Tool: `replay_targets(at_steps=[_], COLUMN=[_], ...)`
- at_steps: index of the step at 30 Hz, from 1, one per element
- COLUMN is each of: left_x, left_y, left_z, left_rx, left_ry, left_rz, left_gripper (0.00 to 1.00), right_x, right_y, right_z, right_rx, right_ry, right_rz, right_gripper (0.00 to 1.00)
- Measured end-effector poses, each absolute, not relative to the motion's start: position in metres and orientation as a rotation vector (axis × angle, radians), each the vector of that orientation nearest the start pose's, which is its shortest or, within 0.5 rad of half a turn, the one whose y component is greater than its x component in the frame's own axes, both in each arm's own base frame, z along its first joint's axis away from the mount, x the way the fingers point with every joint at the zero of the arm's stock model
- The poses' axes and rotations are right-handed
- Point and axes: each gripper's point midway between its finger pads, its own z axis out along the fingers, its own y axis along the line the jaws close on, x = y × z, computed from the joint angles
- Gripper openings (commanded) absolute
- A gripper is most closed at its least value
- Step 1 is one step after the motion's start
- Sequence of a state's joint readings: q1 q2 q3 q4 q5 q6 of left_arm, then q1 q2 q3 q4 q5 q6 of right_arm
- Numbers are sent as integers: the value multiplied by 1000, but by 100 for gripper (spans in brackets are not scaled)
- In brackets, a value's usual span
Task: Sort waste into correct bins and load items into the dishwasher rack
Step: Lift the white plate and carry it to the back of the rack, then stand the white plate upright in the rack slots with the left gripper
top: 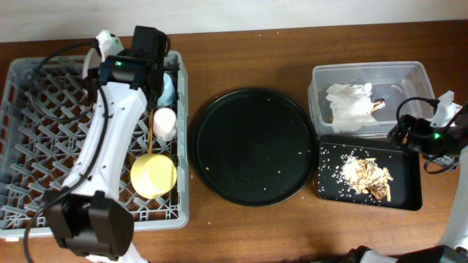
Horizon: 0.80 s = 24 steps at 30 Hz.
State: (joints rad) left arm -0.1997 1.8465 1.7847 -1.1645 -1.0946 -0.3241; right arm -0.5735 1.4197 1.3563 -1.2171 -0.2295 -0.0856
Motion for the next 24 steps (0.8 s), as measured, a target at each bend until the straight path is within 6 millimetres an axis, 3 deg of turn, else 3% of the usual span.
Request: replay_targets(at_steps=[6,14,18,20,22,23,24], left_x=[426,428,429,431,435,436,437], left_y=[68,86,90,85,81,79,77], left_z=[235,233,219,211,206,204,201], left_rx=[-368,-427,-431,-431,-439,-436,-439], left_ry=[2298,2245,2300,2339,2359,2370,2379], left_rz=[1235,1322,1295,1234,1176,1156,1133], left_gripper=[0,0,0,9,24,60,74], right_x=[271,271,271,271,271,271,271], right_y=[-129,-129,-129,-129,-129,-129,-129], right_z=[188,188,188,188,188,188,188], right_rx=[627,628,628,627,628,627,627], right_ry=[2718,2718,2718,2718,2718,2718,2717], right_rz=[172,172,172,172,172,172,172], right_gripper=[99,99,99,99,99,99,99])
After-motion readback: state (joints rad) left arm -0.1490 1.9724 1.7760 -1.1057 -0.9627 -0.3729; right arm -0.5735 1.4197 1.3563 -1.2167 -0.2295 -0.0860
